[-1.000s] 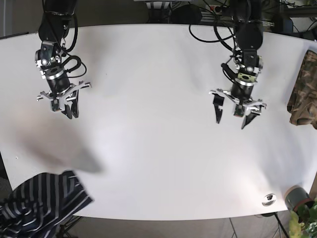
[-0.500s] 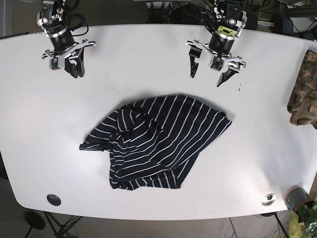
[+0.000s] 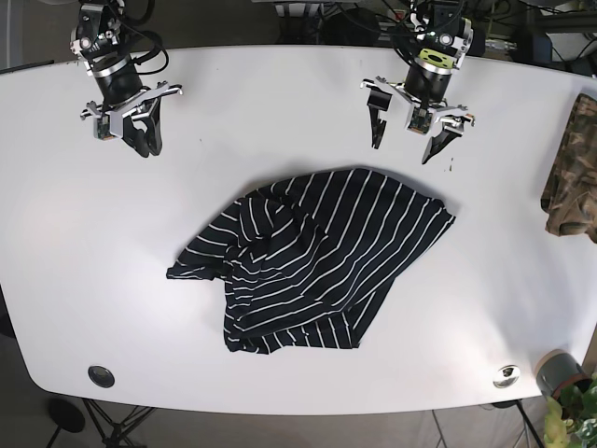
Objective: Fold the T-shirt properly
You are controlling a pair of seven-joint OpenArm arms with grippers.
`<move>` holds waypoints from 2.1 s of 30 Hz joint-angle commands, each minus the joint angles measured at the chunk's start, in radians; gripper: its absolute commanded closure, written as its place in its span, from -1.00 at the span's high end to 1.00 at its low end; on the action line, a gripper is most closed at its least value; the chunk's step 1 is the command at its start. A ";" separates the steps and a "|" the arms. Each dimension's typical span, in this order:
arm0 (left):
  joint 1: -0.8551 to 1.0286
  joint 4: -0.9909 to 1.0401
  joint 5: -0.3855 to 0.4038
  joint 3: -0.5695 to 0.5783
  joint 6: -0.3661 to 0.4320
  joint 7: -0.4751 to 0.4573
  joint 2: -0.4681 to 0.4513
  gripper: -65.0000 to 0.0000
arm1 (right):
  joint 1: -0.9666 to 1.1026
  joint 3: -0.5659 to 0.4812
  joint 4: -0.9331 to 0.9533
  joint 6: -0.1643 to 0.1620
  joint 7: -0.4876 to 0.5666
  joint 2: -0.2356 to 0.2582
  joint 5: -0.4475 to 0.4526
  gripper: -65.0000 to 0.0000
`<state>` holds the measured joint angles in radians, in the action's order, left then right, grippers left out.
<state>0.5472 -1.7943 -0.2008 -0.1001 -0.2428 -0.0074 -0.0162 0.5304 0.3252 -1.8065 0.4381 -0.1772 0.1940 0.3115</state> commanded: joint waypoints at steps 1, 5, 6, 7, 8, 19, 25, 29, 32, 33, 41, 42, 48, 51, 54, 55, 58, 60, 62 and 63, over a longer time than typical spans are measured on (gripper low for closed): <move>-0.025 -0.032 0.013 0.001 0.007 0.034 0.002 0.43 | -0.028 0.004 -0.020 0.003 -0.049 0.011 0.007 -0.66; -0.094 -0.028 0.013 0.001 0.007 0.134 0.002 0.43 | -0.106 0.005 -0.022 0.005 -0.170 0.011 0.012 -0.66; -0.108 -0.028 0.013 0.001 0.007 0.152 0.002 0.43 | -0.125 0.004 -0.023 0.005 -0.196 0.011 0.013 -0.66; -0.128 -0.028 0.013 0.001 0.007 0.177 0.006 0.43 | -0.152 0.004 -0.025 0.005 -0.236 0.011 0.015 -0.62; -0.143 -0.028 0.013 0.001 0.007 0.197 0.014 0.43 | -0.177 0.002 -0.025 0.005 -0.267 0.011 0.015 -0.55; -0.263 -0.031 0.013 -0.005 0.007 0.315 0.029 0.43 | -0.431 -0.019 -0.009 0.005 -0.470 -0.031 0.012 0.06; -0.261 -0.029 0.011 -0.007 0.007 0.315 0.029 0.43 | -0.585 -0.090 0.080 0.003 -0.539 -0.028 0.005 0.06; -0.244 -0.032 0.011 -0.007 0.007 0.315 0.029 0.42 | -0.680 -0.103 0.196 0.000 -0.539 -0.024 0.004 0.07; -0.238 -0.029 0.011 -0.007 0.007 0.315 0.028 0.41 | -0.766 -0.103 0.333 0.000 -0.539 -0.008 0.004 0.07; -0.238 -0.029 0.011 -0.007 0.007 0.315 0.028 0.41 | -0.794 -0.103 0.385 0.000 -0.537 0.005 0.005 0.07; -0.223 -0.028 0.011 -0.007 0.007 0.315 0.028 0.41 | -0.944 -0.136 0.624 0.006 -0.531 0.052 0.005 0.07; -0.223 -0.028 0.011 -0.007 0.007 0.315 0.028 0.41 | -0.950 -0.174 0.624 0.012 -0.529 0.063 0.005 0.07; -0.224 0.000 0.011 -0.007 0.007 0.315 0.028 0.41 | -0.993 -0.404 0.621 0.071 -0.511 0.140 0.004 0.07; -0.224 0.000 0.011 -0.007 0.007 0.315 0.028 0.41 | -1.015 -0.505 0.626 0.067 -0.485 0.181 0.004 0.07; -0.223 0.001 0.011 -0.007 0.007 0.315 0.028 0.41 | -1.025 -0.565 0.652 0.067 -0.450 0.201 0.002 0.07; -0.223 0.001 0.011 -0.007 0.007 0.315 0.028 0.41 | -1.034 -0.578 0.673 0.067 -0.436 0.206 0.002 0.07; -0.224 0.001 0.011 -0.007 0.007 0.315 0.028 0.41 | -1.067 -0.599 0.745 0.075 -0.405 0.207 0.002 0.07; -0.224 0.001 0.011 -0.007 0.007 0.315 0.028 0.41 | -1.082 -0.607 0.793 0.077 -0.382 0.203 0.002 0.07; -0.224 0.008 0.011 -0.007 0.007 0.315 0.028 0.41 | -1.085 -0.607 0.822 0.078 -0.362 0.201 0.002 0.07; -0.224 0.009 0.011 -0.007 0.007 0.315 0.028 0.41 | -1.096 -0.607 0.839 0.086 -0.353 0.198 0.002 0.07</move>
<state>0.3298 -1.7733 -0.1982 -0.1066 -0.2424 0.3286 0.0113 -0.5243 -0.2882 -0.9749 0.5098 -0.5568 0.3870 0.3008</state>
